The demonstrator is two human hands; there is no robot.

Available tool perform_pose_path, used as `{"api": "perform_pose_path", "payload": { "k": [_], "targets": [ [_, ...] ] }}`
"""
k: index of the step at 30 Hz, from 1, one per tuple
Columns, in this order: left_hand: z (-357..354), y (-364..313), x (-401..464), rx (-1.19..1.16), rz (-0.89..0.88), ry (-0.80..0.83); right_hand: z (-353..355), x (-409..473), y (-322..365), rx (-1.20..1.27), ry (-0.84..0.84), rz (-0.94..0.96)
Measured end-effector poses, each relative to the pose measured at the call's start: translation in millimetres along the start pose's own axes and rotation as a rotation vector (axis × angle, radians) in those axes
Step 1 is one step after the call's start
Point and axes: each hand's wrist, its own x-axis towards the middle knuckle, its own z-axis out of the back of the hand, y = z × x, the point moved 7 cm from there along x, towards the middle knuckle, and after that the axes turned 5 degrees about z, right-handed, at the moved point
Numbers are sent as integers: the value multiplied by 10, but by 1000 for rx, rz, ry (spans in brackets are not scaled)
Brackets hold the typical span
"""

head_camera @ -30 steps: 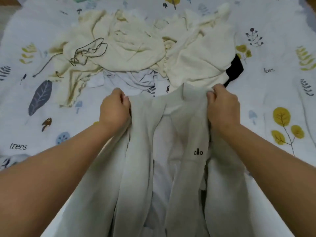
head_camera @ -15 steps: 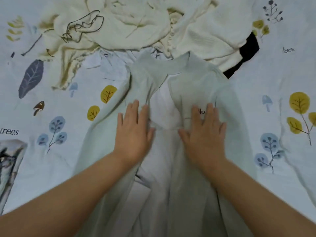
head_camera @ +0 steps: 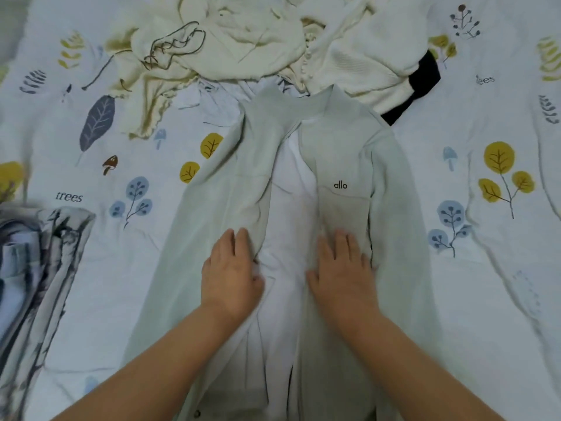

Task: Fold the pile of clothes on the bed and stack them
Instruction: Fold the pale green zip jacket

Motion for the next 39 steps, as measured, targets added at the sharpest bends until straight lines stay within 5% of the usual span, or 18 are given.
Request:
{"api": "perform_pose_path", "payload": {
  "k": [8, 11, 15, 21, 26, 29, 32, 36, 39],
  "targets": [
    [-39, 379, -777, 54, 90, 85, -487, -915, 225, 81, 84, -134],
    [112, 191, -882, -208, 8, 14, -506, -941, 188, 275, 57, -116],
    [7, -156, -978, -609, -94, 151, -397, -1040, 132, 490, -64, -54],
    [-316, -102, -1257, -224, -242, 103, -488, -1359, -97, 443, -48, -55],
    [-393, 193, -1652, -351, 77, -48, -621, -1564, -103, 412, 1, -110],
    [-535, 272, -1791, -634, 333, -5, -680, -1622, -55, 494, -11, -150],
    [-694, 240, -1779, -840, 400, 123, -662, -1644, -73, 661, -109, -224],
    [-712, 176, -1721, -408, 172, 79, -644, -1623, -127, 813, -198, -301],
    [-701, 248, -1706, -360, 164, -62, -599, -1654, -168, 991, -297, -341]
  ]
}}
